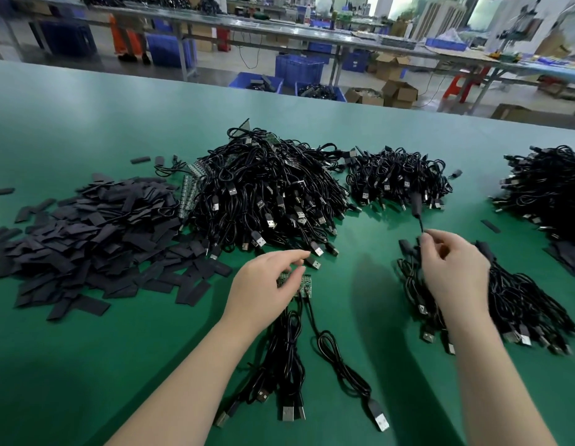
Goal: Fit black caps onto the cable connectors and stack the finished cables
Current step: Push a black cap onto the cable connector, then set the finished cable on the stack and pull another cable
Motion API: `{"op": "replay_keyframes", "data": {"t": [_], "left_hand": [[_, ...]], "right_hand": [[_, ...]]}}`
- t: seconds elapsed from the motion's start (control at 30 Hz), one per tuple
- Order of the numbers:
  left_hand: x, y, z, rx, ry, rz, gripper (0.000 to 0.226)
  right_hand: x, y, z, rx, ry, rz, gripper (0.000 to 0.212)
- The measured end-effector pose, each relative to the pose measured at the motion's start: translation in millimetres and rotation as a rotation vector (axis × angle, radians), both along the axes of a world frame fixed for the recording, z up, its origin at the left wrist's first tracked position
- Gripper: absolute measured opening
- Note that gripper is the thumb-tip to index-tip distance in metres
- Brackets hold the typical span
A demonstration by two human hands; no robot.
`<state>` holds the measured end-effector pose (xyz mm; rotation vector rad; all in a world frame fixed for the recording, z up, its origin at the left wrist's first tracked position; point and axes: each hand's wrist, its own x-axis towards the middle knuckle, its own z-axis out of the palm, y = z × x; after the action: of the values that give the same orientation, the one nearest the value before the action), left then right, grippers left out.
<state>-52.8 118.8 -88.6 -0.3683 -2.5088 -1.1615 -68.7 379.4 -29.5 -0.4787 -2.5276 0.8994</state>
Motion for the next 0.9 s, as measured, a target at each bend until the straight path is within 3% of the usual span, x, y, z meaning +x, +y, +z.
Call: {"op": "replay_keyframes", "data": {"t": [0.13,0.2,0.27,0.43,0.63,0.77,0.83,0.9], "left_hand": [[-2.2,-1.2,-2.5,-0.009,-0.014,0.021,0.025],[-2.7,-2.2,-3.5,-0.029,-0.021,0.028,0.025],[-3.1,-3.5,-4.3,-0.036,-0.051,0.028,0.025],[-2.6,-4.5,-4.3,-0.025,-0.095,0.018,0.025],[-4.0,-5.9,-6.4,-0.083,-0.08,0.01,0.025],[-6.3,-6.3,-7.2,-0.147,-0.027,0.047,0.025],[-7.8,-6.8,-9.3,-0.183,-0.053,0.056,0.027],[-9.2,-7.6,-11.1,-0.213,-0.103,0.058,0.031]], "right_hand": [[3.9,20.1,-5.9,0.491,-0.408,-0.163,0.059],[8.5,15.0,-11.4,0.53,-0.542,-0.086,0.076],[12.8,8.1,-21.5,0.6,-0.616,-0.037,0.078],[17.1,-1.0,-31.4,0.673,-0.523,-0.066,0.05],[8.8,8.9,-26.1,0.62,-0.549,-0.017,0.046],[8.6,-1.2,-24.6,0.802,-0.587,-0.126,0.036],[11.2,-14.5,-23.3,0.793,-0.436,-0.063,0.043],[13.9,-33.0,-25.6,0.681,-0.251,0.139,0.046]]}}
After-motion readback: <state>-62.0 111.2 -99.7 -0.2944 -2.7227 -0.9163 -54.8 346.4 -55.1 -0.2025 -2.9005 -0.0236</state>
